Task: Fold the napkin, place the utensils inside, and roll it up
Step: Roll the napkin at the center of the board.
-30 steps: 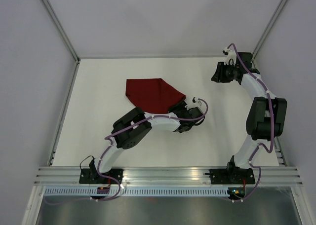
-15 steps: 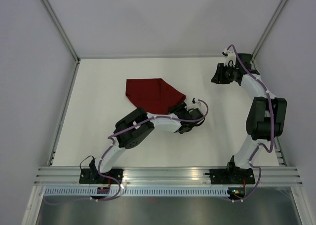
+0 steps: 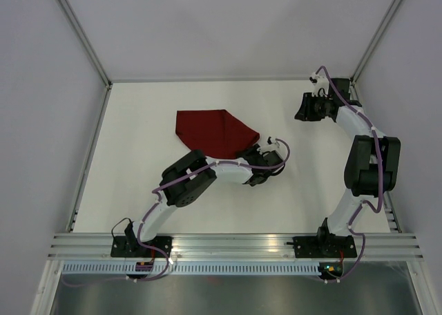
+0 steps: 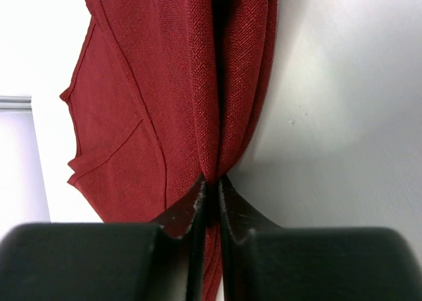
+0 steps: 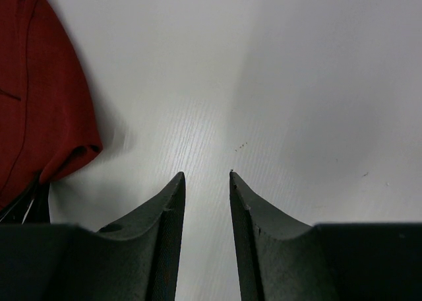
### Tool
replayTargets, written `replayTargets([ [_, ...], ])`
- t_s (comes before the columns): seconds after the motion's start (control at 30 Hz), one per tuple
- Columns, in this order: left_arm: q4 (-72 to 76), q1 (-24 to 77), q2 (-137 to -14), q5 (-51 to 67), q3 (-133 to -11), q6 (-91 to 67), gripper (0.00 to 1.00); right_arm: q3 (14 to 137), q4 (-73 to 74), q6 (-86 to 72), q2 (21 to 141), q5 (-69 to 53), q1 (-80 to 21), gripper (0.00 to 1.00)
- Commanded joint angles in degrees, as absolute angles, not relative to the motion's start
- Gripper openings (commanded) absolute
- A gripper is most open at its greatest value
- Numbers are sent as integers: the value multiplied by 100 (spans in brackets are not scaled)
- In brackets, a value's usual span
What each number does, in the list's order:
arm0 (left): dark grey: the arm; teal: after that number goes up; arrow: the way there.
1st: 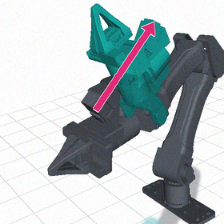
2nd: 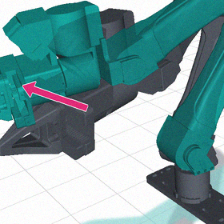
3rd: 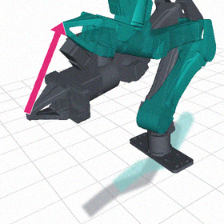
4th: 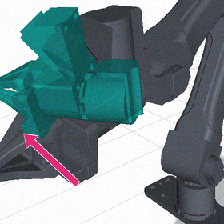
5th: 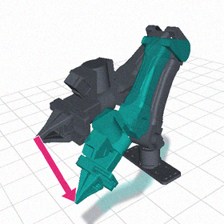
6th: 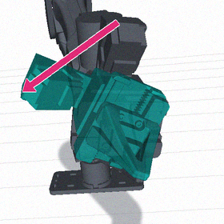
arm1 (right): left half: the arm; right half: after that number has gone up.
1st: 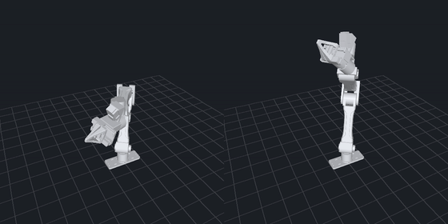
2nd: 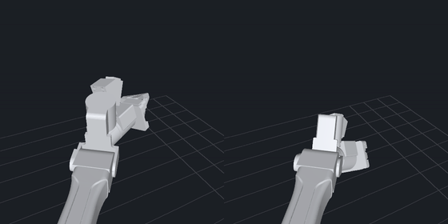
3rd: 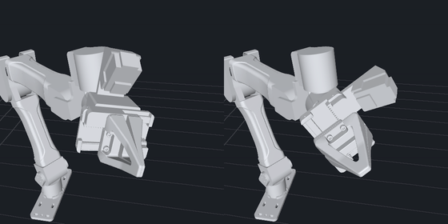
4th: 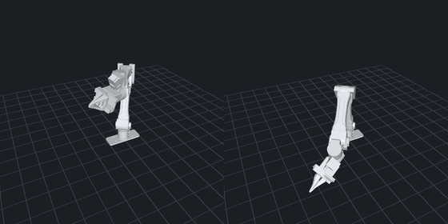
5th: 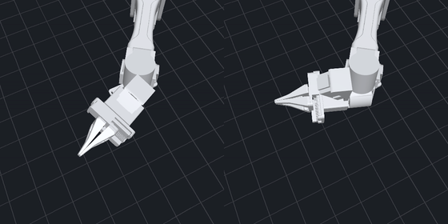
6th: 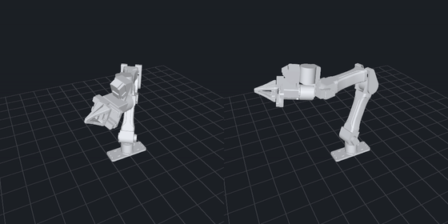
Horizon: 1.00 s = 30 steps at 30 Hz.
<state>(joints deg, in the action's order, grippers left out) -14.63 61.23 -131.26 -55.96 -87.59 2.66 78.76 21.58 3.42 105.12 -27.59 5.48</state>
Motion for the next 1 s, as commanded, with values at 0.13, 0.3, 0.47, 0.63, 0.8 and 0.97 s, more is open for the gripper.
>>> replayTargets([
  [0.13, -1591, 5994, -13166, -4861, -8719, 281, 5, 7779, 1995, 562, 10257, -2883, 571, 39],
  [0.3, -1547, 5994, -12930, -4563, -8631, 273, 2, 7603, 1951, 703, 10116, -2857, 571, 38],
  [0.47, -1424, 5994, -12481, -4044, -8298, 325, 2, 7471, 1969, 940, 9958, -2830, 571, 38],
  [0.63, -1257, 5994, -12068, -3613, -7824, 457, 2, 7330, 1995, 1151, 9835, -2795, 571, 38],
  [0.8, -1248, 6003, -11795, -3306, -7480, 466, 2, 7330, 2065, 1230, 9896, -2848, 563, 39],
  [0.97, -1213, 6082, -11453, -2945, -6935, 325, 2, 7234, 2109, 1371, 9879, -2839, 510, 38],
])
